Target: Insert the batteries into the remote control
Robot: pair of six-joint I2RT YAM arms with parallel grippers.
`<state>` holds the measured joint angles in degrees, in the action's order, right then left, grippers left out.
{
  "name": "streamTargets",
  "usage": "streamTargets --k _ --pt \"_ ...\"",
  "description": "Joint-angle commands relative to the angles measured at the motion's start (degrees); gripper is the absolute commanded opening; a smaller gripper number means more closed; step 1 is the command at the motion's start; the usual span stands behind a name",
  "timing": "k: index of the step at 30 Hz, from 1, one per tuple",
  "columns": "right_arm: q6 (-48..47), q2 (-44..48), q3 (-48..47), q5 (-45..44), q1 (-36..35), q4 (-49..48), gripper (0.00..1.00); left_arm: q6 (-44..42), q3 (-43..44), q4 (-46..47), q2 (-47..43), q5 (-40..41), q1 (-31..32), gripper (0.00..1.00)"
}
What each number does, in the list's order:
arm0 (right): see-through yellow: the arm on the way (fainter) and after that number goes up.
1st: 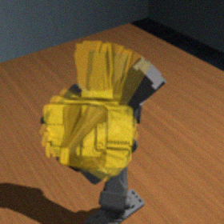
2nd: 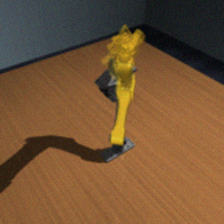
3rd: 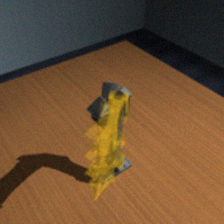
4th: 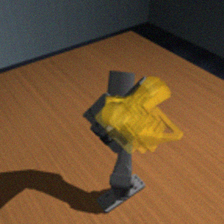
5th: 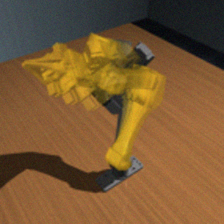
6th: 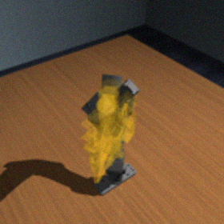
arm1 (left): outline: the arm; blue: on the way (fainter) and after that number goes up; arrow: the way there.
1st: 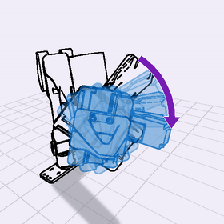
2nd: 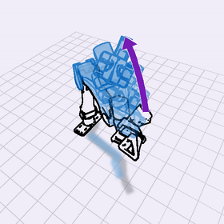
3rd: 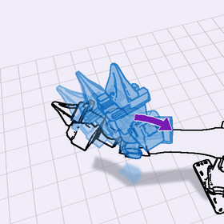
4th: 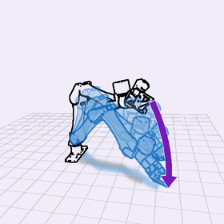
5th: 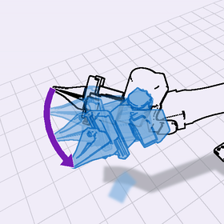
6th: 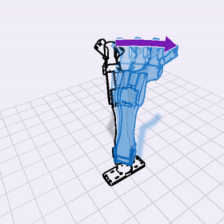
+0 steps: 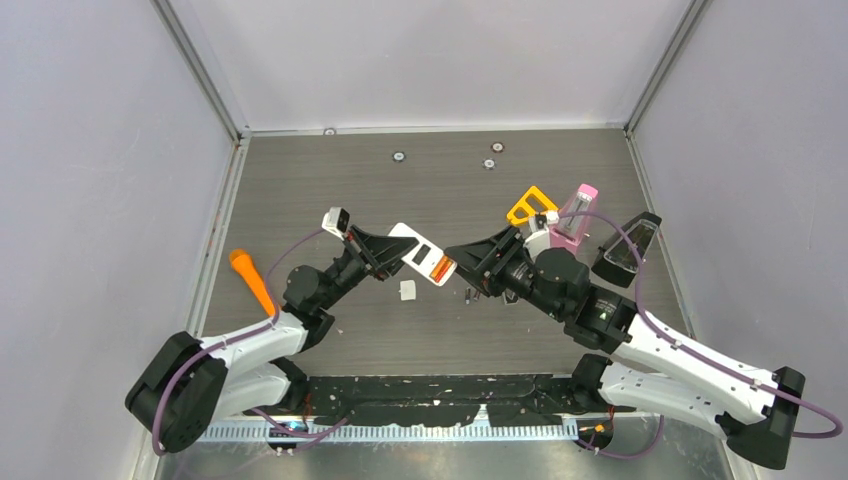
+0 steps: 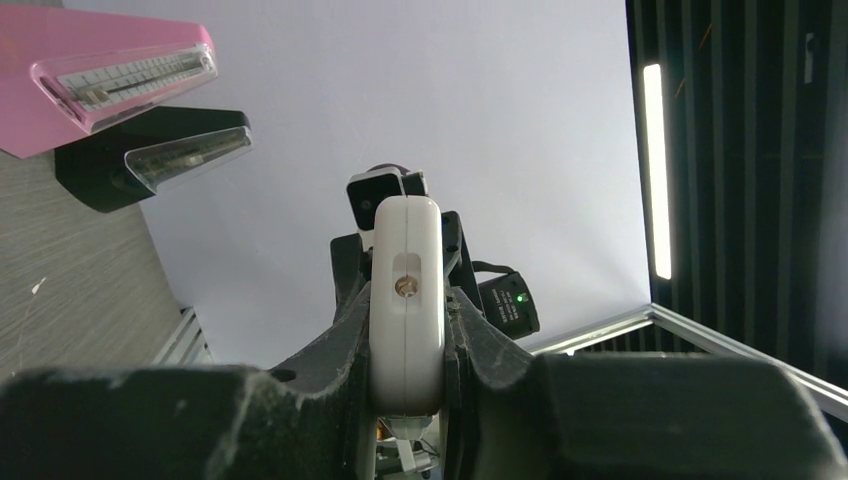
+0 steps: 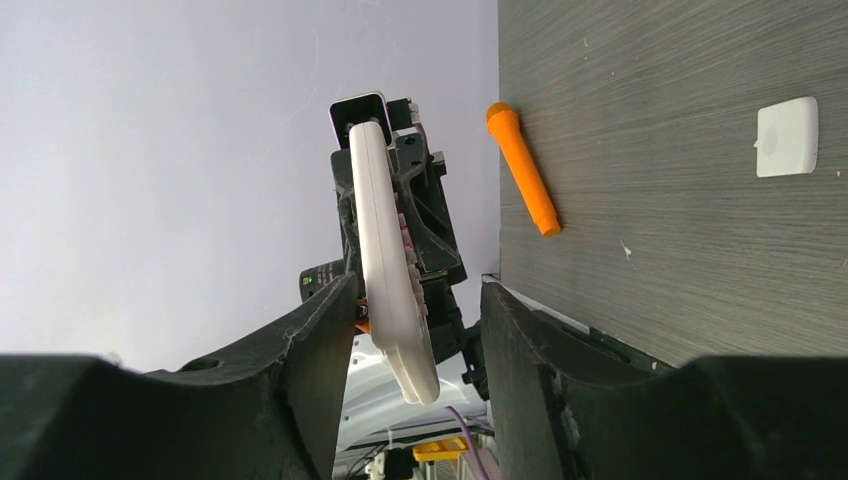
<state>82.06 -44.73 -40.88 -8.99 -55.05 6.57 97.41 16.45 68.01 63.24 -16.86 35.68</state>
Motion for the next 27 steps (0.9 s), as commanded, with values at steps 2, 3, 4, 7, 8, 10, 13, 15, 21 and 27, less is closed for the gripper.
streamTargets --k 2,3,4,7,8,10,13,15,21,27 --pt "-5.43 -0.37 -3.53 0.33 -0.45 3.52 0.53 1.28 0.60 5.30 -2.29 4.73 0.14 0.00" --pt "-6.32 -0.82 -4.17 0.49 -0.52 4.44 0.53 1.22 0.79 4.99 -2.51 5.01 0.11 0.00" --pt "-6.80 -1.03 -4.41 0.63 -0.72 4.69 0.53 1.15 0.88 4.69 -2.72 5.20 0.11 0.00" --pt "-8.66 -1.98 -5.16 0.98 -1.26 5.45 0.53 1.11 1.36 4.52 -2.87 5.35 0.14 0.00" --pt "-9.06 -2.52 -5.47 0.95 -1.36 5.90 0.53 1.06 1.50 4.55 -2.84 5.35 0.14 0.00" --pt "-10.38 -3.35 -6.27 0.98 -1.67 6.87 0.53 1.25 1.79 4.58 -2.86 5.09 0.14 0.00" --pt "-11.78 -4.29 -6.94 0.71 -2.23 8.18 0.53 1.47 1.92 4.46 -3.20 5.36 0.11 0.00" --pt "-12.32 -4.79 -7.08 0.16 -2.44 9.16 0.53 1.60 1.84 4.46 -3.60 5.85 0.18 0.00" --pt "-13.74 -4.25 -6.60 -3.16 -3.79 11.72 0.51 1.60 1.82 3.43 -4.95 7.02 0.11 0.00" --pt "-17.52 -5.43 -6.62 -5.05 -4.75 12.54 0.47 2.25 1.97 2.92 -5.80 8.34 0.10 0.00"
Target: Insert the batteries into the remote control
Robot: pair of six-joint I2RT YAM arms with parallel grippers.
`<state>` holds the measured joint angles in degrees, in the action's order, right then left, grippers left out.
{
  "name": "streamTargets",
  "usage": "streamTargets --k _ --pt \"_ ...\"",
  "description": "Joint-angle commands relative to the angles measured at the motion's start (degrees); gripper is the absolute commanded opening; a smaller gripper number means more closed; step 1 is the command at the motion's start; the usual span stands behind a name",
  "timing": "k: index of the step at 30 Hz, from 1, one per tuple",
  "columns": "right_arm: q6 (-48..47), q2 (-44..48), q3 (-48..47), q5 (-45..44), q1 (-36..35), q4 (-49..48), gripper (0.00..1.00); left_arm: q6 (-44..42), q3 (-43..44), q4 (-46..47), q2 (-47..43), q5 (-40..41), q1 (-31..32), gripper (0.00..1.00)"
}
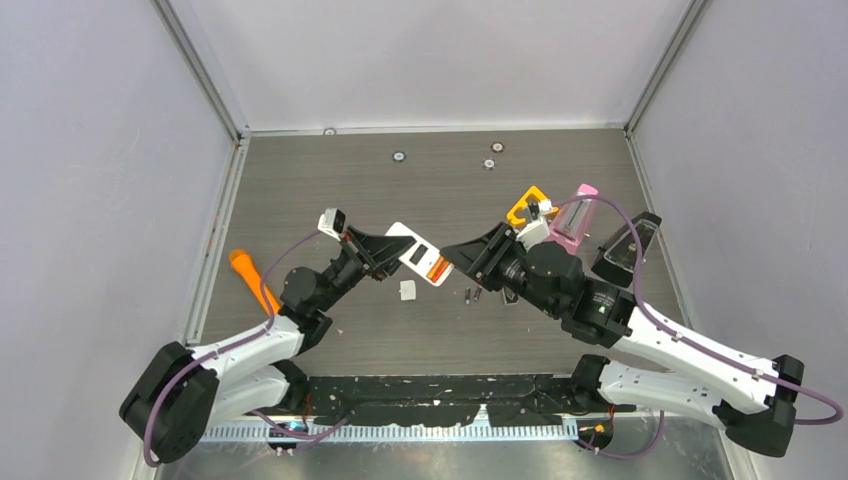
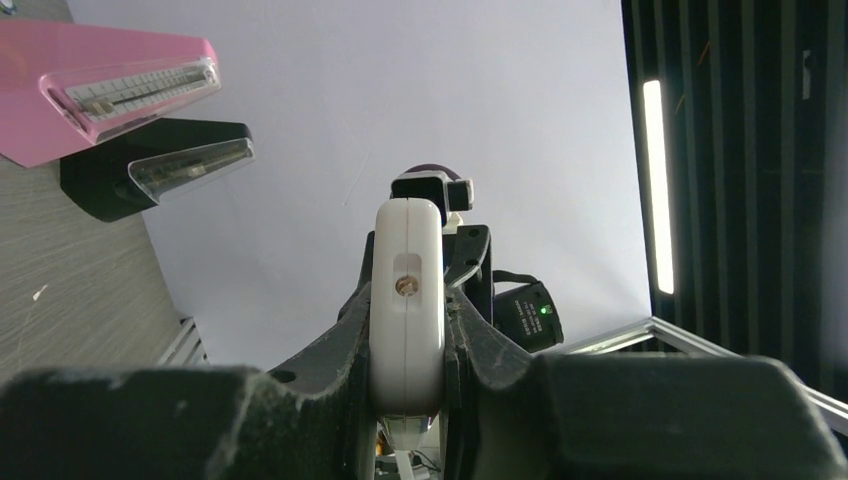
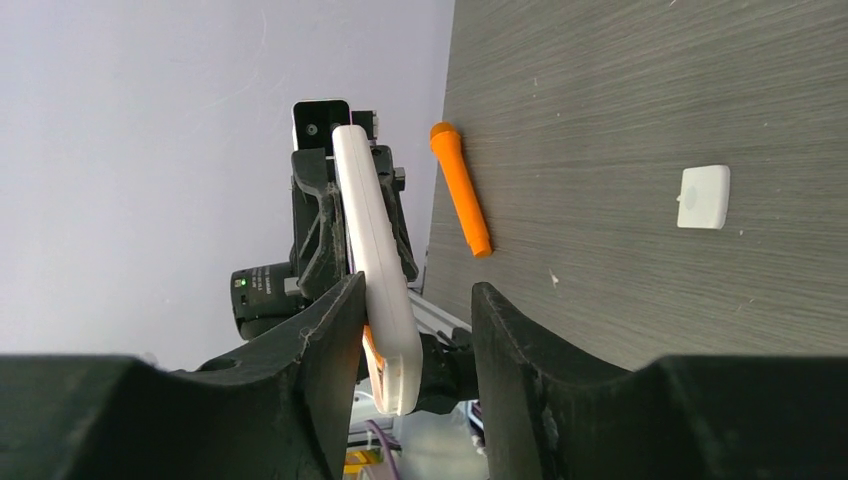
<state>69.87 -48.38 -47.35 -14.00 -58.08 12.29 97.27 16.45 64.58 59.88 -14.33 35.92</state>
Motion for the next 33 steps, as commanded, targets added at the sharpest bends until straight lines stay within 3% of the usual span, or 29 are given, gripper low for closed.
streamTargets --k 1,8,20,33 --pt "-6.34 -1.97 -0.21 -0.23 -2.11 6.81 0.47 2.47 2.04 5.90 -2.62 5.83 -0.07 0.00" --pt "-10.08 -4.73 -2.76 -4.30 -5.27 9.18 0.46 3.89 2.23 4.07 -3.19 6.86 -0.10 0.00" --pt "-16.71 -11.41 -9.53 -17.27 -14.43 17.50 0.45 13.56 -1.72 0.66 -7.03 13.75 -0.14 0.00" --pt "-28.15 -15.24 -11.11 -31.82 -21.03 19.52 0.48 17.02 -0.23 -18.41 -15.96 16.68 -0.10 0.00"
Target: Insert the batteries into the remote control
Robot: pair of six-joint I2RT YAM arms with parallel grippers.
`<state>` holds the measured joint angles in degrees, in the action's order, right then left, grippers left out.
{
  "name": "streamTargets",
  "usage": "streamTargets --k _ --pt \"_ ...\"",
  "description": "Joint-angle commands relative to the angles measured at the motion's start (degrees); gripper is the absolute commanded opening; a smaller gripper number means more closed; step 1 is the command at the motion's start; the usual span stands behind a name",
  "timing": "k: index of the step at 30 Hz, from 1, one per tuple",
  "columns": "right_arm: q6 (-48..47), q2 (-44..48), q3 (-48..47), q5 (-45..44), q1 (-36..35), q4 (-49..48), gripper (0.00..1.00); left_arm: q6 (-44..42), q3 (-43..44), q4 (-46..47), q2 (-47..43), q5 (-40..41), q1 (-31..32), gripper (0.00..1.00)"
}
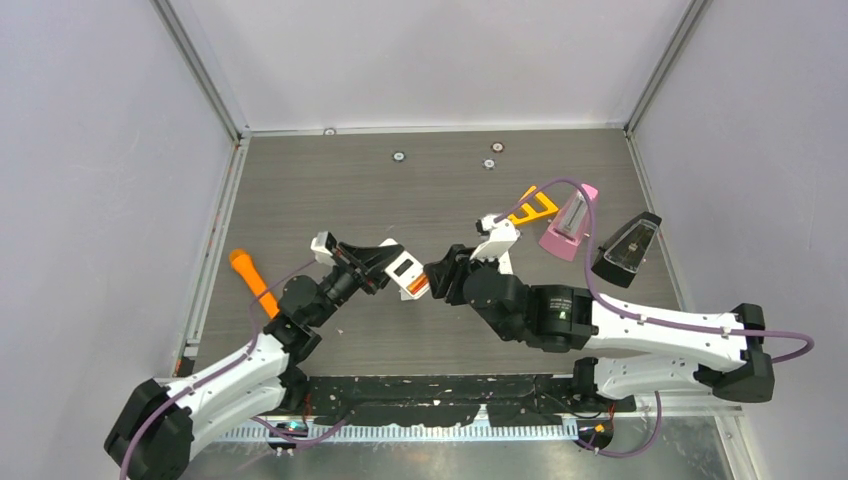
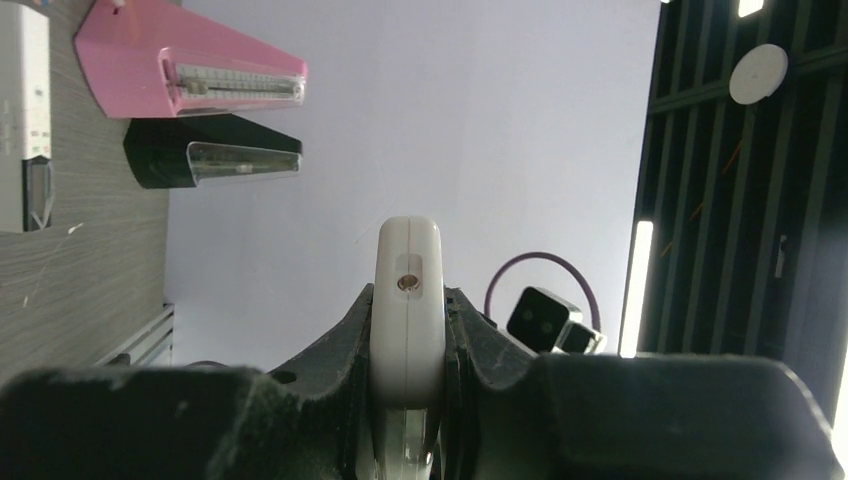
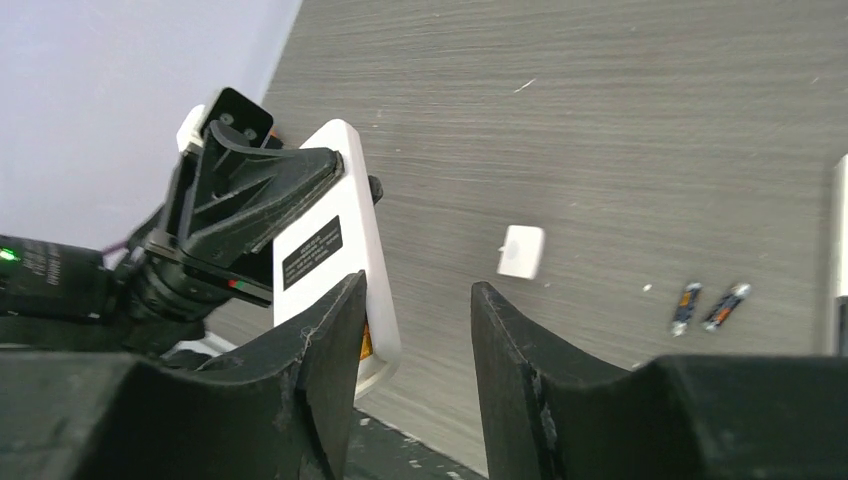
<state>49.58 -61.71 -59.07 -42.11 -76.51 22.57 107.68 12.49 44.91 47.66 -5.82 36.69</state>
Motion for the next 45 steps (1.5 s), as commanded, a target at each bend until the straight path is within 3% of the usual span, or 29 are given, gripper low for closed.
streamTargets --k 1,9,16,22,27,34,40,45 --pt "-11.20 -2.31 0.70 -4.18 -2.86 8.63 0.48 6.97 3.79 -0.18 -4.22 8.36 -0.88 0.00" --pt "-26.46 -3.09 6.01 -10.57 -5.82 -0.58 0.53 8.33 4.74 -9.88 -7.39 7.97 -1.07 0.00" --pt "-25.00 -0.21 7.01 -12.79 -5.82 -1.68 0.59 7.66 4.13 -16.42 -9.74 6.09 -1.24 0.00" --pt "-16.93 2.42 3.73 -10.04 -4.15 2.23 0.80 2.32 3.66 -21.94 -12.13 2.48 -1.54 0.00" --pt "-13.83 6.27 1.19 -3.03 -2.36 2.54 0.91 -3.20 2.55 -23.78 -14.07 1.30 -1.59 0.00" --pt "-13.98 9.10 0.23 13.99 1.71 -0.06 0.94 -17.43 3.85 -21.51 -14.73 -2.28 -2.30 0.00" --pt "-15.33 7.66 -0.21 24.96 3.60 -1.62 0.94 -35.28 9.41 -19.82 -13.83 -13.01 -3.41 0.00" --pt "-15.37 6.26 0.05 31.24 4.76 -2.86 0.94 -44.79 14.61 -25.02 -13.02 -21.24 -3.64 0.00"
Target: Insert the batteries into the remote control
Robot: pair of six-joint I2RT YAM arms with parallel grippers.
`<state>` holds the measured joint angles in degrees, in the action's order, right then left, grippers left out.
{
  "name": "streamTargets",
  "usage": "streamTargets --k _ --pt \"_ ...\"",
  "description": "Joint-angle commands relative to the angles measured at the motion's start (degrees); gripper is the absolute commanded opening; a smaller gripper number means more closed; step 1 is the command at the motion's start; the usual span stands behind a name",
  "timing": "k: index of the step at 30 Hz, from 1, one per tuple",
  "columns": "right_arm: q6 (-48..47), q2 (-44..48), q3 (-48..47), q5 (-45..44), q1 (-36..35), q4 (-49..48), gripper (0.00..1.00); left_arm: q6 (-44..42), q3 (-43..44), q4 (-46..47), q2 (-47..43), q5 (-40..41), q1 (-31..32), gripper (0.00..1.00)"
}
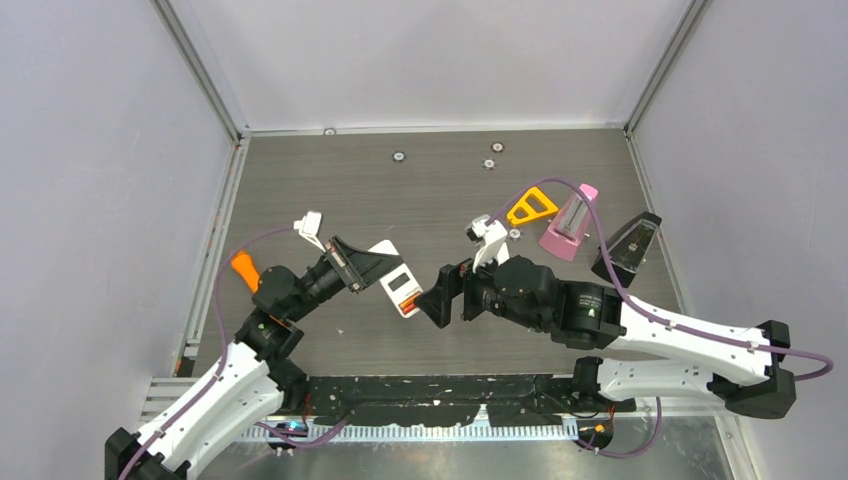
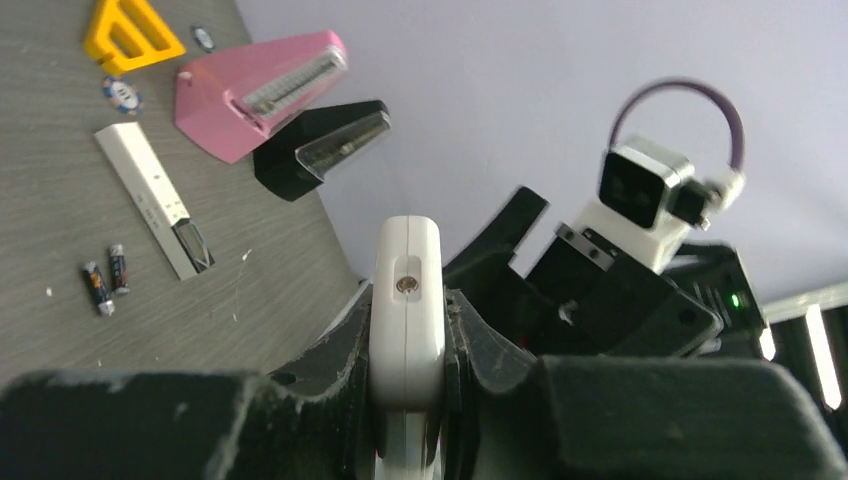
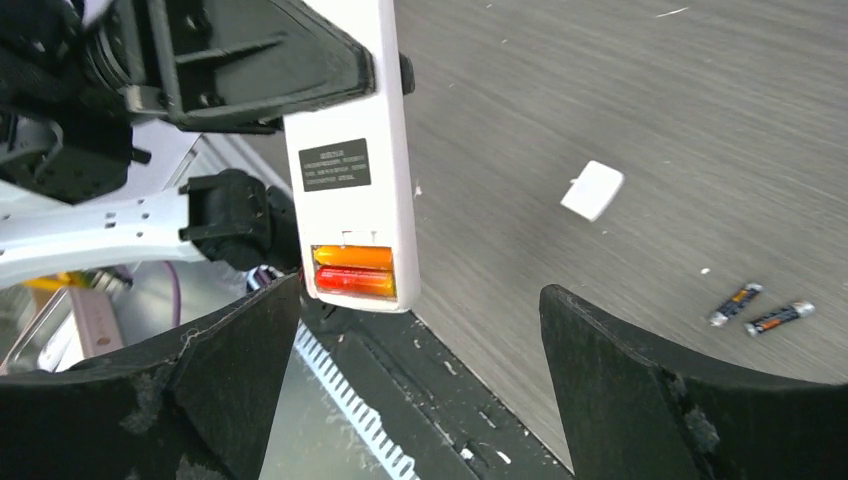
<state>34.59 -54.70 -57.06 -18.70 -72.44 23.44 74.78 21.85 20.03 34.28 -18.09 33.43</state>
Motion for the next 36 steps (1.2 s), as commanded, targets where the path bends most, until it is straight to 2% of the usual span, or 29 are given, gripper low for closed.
streamTargets --k 1,5,10,19,21,26,28,30,31,33,36 --pt "-0.39 -1.18 -2.10 8.43 0.71 -3.83 0.94 -13.03 5.99 -0.93 0.57 -10.38 -0.39 0.00" --pt "-1.02 -2.14 -2.18 12.88 0.73 -5.47 0.92 -14.57 7.72 -1.09 1.25 -14.87 -0.47 0.00" --pt "-1.01 -3.51 -2.32 15.72 0.73 -6.31 0.71 -15.24 9.00 -0.93 1.49 -15.93 -0.47 0.00" --pt "-1.04 -4.27 -1.03 13.82 0.74 -7.05 0.62 -13.26 9.57 1.31 2.19 -17.70 -0.51 0.00" --pt "-1.08 -4.47 -0.84 12.67 0.82 -7.01 0.53 -12.78 9.36 2.66 2.26 -18.42 -0.55 0.00" --pt "-1.74 -4.48 -0.40 12.02 0.77 -6.75 0.44 -12.58 9.01 2.82 2.09 -18.20 -0.49 0.00" --pt "-1.85 -4.27 -0.42 12.16 0.75 -6.59 0.44 -12.75 9.04 2.75 1.97 -17.77 -0.48 0.00" --pt "-1.34 -4.01 -0.58 11.93 0.73 -6.44 0.52 -13.26 9.16 1.75 1.82 -16.66 -0.52 0.00" --pt "-1.04 -3.79 -0.86 11.31 0.73 -5.94 0.61 -13.79 9.10 0.17 1.63 -15.68 -0.49 0.00" --pt "-0.14 -3.38 -1.32 9.96 0.78 -5.24 0.72 -15.57 9.36 -4.62 0.67 -12.39 -0.71 0.00" --pt "1.54 -2.73 -1.35 6.66 1.04 -4.01 0.81 -19.32 9.43 -15.55 -2.18 -3.48 -1.30 0.00"
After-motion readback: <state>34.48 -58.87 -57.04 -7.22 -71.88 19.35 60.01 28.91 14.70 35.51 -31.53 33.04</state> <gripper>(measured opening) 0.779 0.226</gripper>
